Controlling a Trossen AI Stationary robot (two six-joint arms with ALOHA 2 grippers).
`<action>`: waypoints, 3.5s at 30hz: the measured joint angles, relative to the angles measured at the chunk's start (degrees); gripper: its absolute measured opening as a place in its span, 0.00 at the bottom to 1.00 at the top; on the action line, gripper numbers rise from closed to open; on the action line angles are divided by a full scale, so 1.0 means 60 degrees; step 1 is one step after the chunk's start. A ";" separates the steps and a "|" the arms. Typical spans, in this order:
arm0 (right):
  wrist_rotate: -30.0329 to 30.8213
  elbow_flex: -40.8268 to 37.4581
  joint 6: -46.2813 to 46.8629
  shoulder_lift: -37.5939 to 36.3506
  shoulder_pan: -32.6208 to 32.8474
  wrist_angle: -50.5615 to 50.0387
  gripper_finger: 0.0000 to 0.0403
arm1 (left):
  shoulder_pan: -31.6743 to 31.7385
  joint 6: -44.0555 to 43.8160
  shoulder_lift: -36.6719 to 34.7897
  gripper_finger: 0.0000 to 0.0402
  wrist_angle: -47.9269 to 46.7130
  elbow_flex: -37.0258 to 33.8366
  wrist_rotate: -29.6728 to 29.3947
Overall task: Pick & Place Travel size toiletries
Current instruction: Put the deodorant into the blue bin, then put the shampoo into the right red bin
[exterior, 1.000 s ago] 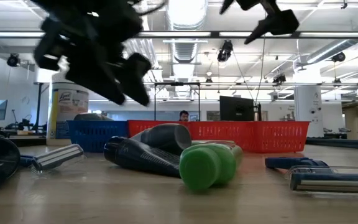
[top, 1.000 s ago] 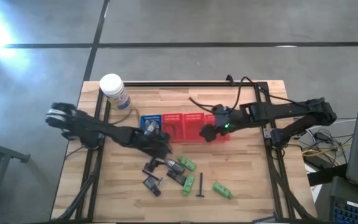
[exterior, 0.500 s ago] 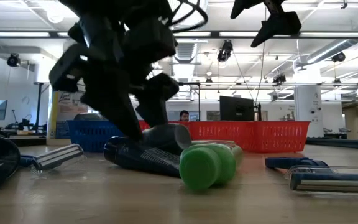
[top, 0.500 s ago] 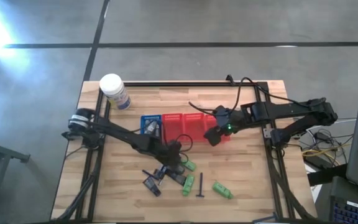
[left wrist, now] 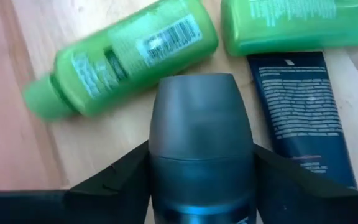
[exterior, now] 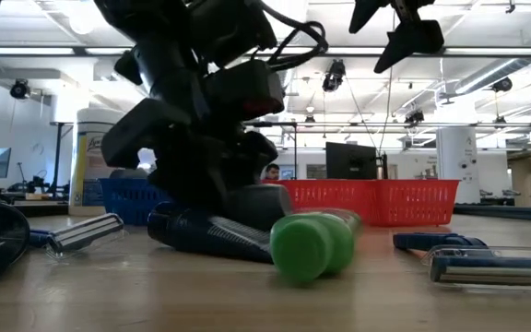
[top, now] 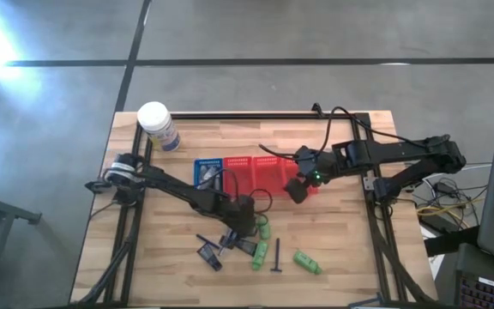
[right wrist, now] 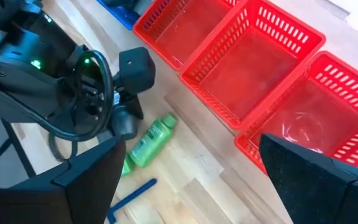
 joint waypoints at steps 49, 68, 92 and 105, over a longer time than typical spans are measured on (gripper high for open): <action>0.3257 -0.0025 0.0812 -0.0984 -0.0022 -0.0346 0.90 | 0.2958 -1.3764 -0.4413 0.55 -0.4130 -0.2029 -0.4677; 0.3275 -0.0025 0.0608 -0.0984 -0.0022 -0.0407 0.90 | 0.2707 -1.2893 -0.4681 0.71 -0.5595 -0.0932 -0.3936; 0.0714 -0.0229 0.0656 -0.0355 0.0118 -0.0477 0.90 | -0.3205 -0.2408 -0.5106 0.71 -0.4545 -0.2638 -0.0496; -0.3318 -0.1406 0.0967 0.2383 0.3569 -0.0014 0.90 | -0.3308 -0.4118 -0.5341 0.69 -0.4616 -0.3068 -0.1134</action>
